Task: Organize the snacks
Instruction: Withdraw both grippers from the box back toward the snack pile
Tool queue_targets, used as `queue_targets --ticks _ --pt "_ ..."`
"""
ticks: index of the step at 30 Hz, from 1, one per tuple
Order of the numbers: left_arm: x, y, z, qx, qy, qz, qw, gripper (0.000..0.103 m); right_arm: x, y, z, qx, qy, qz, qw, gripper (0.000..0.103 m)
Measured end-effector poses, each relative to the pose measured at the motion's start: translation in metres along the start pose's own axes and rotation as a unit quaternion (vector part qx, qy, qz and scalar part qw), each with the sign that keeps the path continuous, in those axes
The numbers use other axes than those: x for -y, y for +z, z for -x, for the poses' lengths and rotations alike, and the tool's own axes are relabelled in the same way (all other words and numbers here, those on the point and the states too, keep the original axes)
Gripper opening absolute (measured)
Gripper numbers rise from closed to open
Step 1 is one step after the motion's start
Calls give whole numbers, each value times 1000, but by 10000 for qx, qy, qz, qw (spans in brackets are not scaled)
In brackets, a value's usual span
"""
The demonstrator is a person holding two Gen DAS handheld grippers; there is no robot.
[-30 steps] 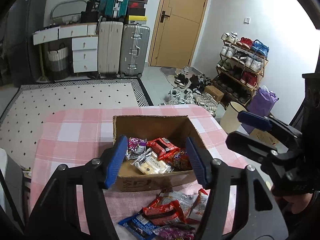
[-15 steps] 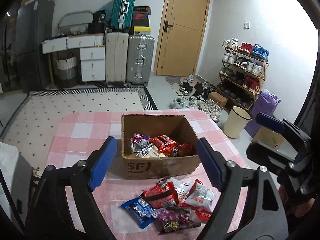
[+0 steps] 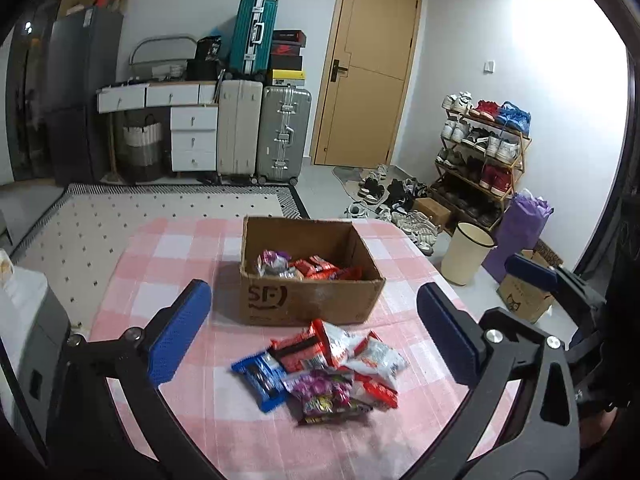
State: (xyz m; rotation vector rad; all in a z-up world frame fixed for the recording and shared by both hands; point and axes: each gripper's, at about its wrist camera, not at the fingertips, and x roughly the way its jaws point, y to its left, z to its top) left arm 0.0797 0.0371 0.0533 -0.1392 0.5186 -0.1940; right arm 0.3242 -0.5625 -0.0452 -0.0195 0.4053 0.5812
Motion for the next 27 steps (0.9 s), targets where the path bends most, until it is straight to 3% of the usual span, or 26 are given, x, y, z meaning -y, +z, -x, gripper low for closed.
queue_targets --ticks 10,17,27 --pt "-15 -41 37 47 137 241 9996 103 -13 -36 30 64 -7 25 10000 102" --pt "-26 -72 38 -67 213 363 9991 103 -23 -72 21 -217 47 173 9996 102" --pt "-36 -115 -13 -572 237 358 9974 103 -10 -112 -19 -703 127 49 9974 102"
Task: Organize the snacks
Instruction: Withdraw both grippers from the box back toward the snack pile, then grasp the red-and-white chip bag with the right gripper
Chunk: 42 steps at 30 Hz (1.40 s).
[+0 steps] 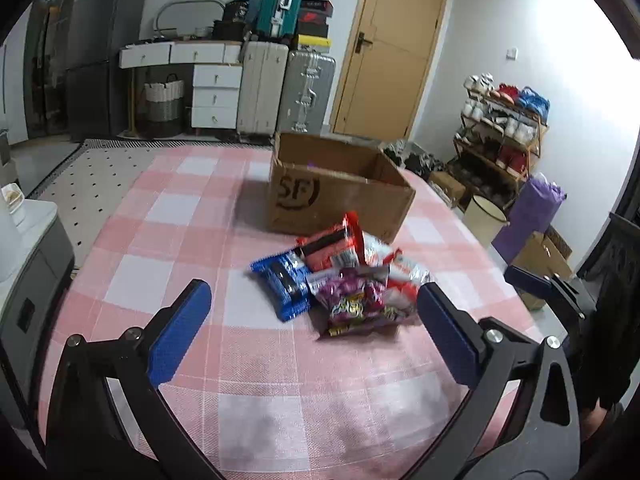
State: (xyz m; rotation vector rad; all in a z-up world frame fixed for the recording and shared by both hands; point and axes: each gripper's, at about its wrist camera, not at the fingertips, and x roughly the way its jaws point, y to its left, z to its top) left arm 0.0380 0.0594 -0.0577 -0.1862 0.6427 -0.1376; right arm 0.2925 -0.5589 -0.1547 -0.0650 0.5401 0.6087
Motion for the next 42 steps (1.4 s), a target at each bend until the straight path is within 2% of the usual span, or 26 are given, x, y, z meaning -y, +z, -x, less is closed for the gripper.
queue_targets --ticks 5,7,9,17,20,28,31,32,37,42 --pt "-4 -11 -29 -207 -77 50 9997 103 6 -11 -22 -236 32 42 9997 100" --pt "-7 -13 -37 -250 -82 69 9996 103 9 -13 -30 -313 30 35 9995 94" --pt "-11 -15 -46 -317 -87 117 9994 103 15 -16 -42 -495 137 15 9987 80" --pt "-26 -23 -71 -529 -82 274 9982 103 17 -23 -71 -830 345 42 9959 64" --pt "-33 -25 -80 -598 -96 349 9976 103 16 -25 -83 -1024 399 104 9939 61" --pt "-42 -29 -92 -685 -96 443 9966 103 14 -24 -106 -1293 167 273 9911 47" --pt "-46 -30 -95 -726 -93 507 9960 103 14 -26 -112 -1407 123 335 9894 35" --pt "-46 -31 -94 -730 -87 514 9960 103 15 -28 -113 -1452 126 337 9887 21" --pt "-47 -32 -94 -750 -85 555 9956 103 17 -27 -107 -1381 378 182 9895 20" --pt "-46 -33 -93 -775 -87 574 9953 103 26 -26 -96 -1179 538 -271 9912 20"
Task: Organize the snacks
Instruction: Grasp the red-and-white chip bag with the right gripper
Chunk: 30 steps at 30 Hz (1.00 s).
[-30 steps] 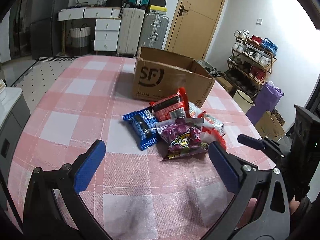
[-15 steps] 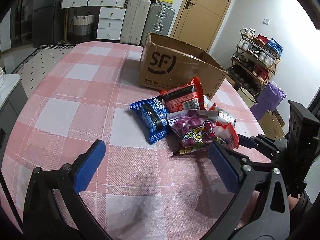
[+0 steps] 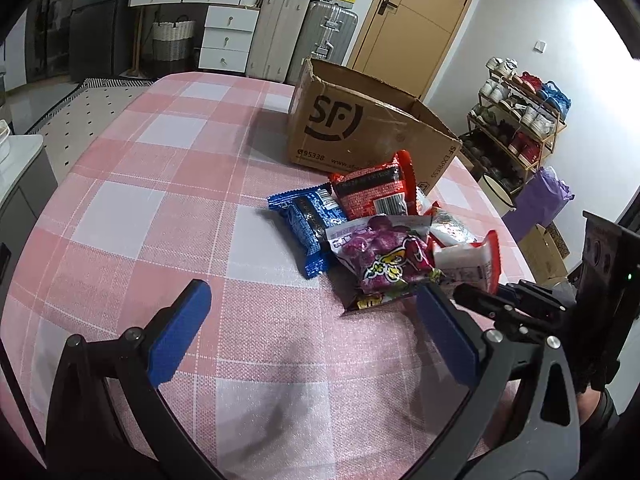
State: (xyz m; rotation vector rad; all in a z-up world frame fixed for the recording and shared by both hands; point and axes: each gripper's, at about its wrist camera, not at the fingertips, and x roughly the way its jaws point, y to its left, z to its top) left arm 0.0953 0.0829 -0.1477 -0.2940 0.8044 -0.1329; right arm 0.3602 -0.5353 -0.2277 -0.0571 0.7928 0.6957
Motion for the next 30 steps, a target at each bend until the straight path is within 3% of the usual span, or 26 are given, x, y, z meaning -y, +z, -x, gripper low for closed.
queue_targets --ticks 10,15,30 --pt "10 -3 1 -71 1 -130 9999 103 5 -7 24 284 126 -251 9992 20" --pt "20 -2 -6 -166 269 -260 9992 103 9 -12 34 421 145 -383 9983 20" --pt "48 23 -62 -779 -140 17 9969 103 40 -33 59 600 309 -911 9936 20"
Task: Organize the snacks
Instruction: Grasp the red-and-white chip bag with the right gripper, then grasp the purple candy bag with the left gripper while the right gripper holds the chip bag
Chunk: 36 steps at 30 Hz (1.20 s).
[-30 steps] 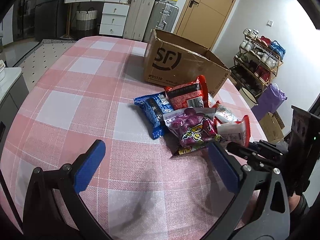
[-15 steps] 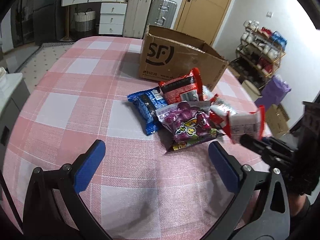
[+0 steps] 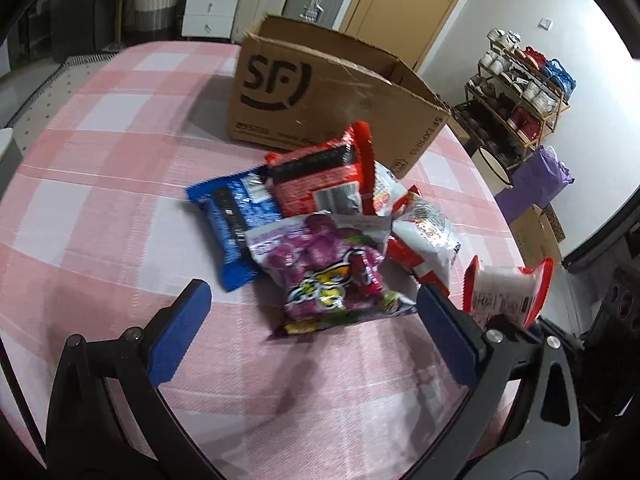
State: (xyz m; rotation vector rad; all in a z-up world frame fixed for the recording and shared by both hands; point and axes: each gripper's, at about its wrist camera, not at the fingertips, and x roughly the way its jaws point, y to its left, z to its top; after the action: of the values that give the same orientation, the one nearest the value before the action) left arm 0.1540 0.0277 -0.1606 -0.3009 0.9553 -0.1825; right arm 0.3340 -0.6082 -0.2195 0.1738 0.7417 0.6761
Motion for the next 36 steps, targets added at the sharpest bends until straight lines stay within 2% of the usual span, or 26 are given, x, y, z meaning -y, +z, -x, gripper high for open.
queue_targets --ticks 5,13,22,26,28,29,36 --pt "9 5 -18 -158 296 -13 9994 102 10 -5 0 25 14 -157 9999 20" --pt "24 13 -37 -309 348 -80 9989 101 15 -8 0 50 94 -226 9997 20" --pt "20 19 -51 -407 124 148 9990 88 15 -8 1 95 84 -215 9997 20" --pt "20 17 -54 -450 -74 95 9989 65 13 -7 2 86 43 -189 9998 20" --pt "20 16 -54 -441 -110 42 9990 62 12 -7 2 66 21 -182 9998 20" --pt "20 15 -54 -449 -173 32 9988 52 11 -7 2 57 -6 -173 9998 20" --pt "11 6 -50 -419 -415 71 9982 46 0 -7 8 13 -126 -59 9999 20"
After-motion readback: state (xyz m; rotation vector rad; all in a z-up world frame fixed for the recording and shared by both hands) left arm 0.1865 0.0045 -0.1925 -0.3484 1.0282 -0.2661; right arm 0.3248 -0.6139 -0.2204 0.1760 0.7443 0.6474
